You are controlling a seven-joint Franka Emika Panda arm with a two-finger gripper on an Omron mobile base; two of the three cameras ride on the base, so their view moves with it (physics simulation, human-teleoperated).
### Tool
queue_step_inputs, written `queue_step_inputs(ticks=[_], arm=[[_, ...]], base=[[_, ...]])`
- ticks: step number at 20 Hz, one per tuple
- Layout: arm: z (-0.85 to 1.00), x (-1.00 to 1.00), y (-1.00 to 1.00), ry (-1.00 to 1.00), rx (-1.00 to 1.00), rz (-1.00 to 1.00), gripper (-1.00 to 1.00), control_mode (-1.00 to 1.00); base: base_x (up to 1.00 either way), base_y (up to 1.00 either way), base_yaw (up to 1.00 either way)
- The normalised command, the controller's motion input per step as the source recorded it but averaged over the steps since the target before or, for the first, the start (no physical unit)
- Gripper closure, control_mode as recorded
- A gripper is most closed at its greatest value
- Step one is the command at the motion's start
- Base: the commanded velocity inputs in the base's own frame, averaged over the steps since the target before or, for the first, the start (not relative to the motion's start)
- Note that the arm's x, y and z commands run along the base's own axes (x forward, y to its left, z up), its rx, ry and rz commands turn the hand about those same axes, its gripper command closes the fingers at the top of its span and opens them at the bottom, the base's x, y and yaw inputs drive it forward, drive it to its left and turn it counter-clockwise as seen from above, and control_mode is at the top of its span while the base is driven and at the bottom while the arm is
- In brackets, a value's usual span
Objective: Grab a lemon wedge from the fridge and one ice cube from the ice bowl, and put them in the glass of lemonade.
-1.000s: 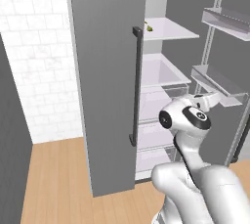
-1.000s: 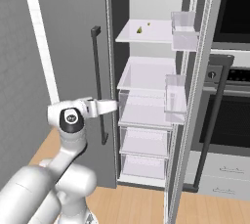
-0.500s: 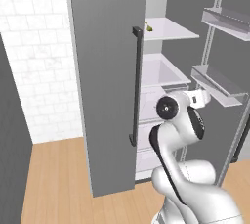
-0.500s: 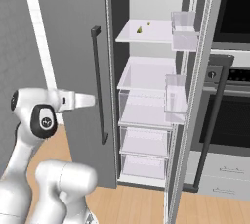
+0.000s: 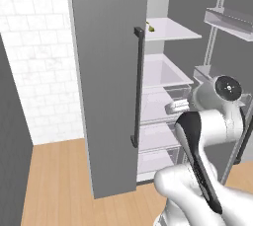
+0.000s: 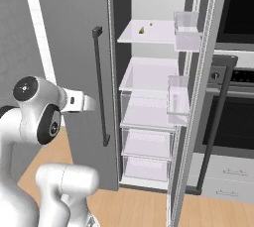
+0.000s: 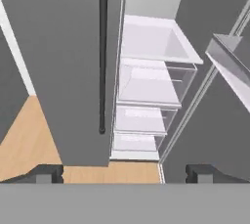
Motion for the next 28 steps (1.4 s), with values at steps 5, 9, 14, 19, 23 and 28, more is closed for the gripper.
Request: queue_step_inputs(ticks=[5,9,14,19,23,28], arm=[[-0.37,-0.39,0.07,-0.02,0.43,0.22,-1.00,-1.00],[-0.32,-0.40,0.07,0.00,0.14,0.07,-1.00,-1.00],[-0.35,-0.19,0.22,-0.07,0.00,-0.05,-1.00,-1.00],[-0.07,-0.02,-0.01,-0.01,0.00,-0.12,-1.00,-1.00],[-0.03,0.00,-0.07,0.00,0.00,-0.14,-1.00,-1.00],[-0.06,0.00,-0.01,0.00,0.00,-0.17,-1.00,-1.00]], base=[[0.00,0.00,0.00],[0.00,0.00,0.00],[0.00,0.00,0.00],[0.00,0.00,0.00],[0.00,0.00,0.00],[0.00,0.00,0.00]])
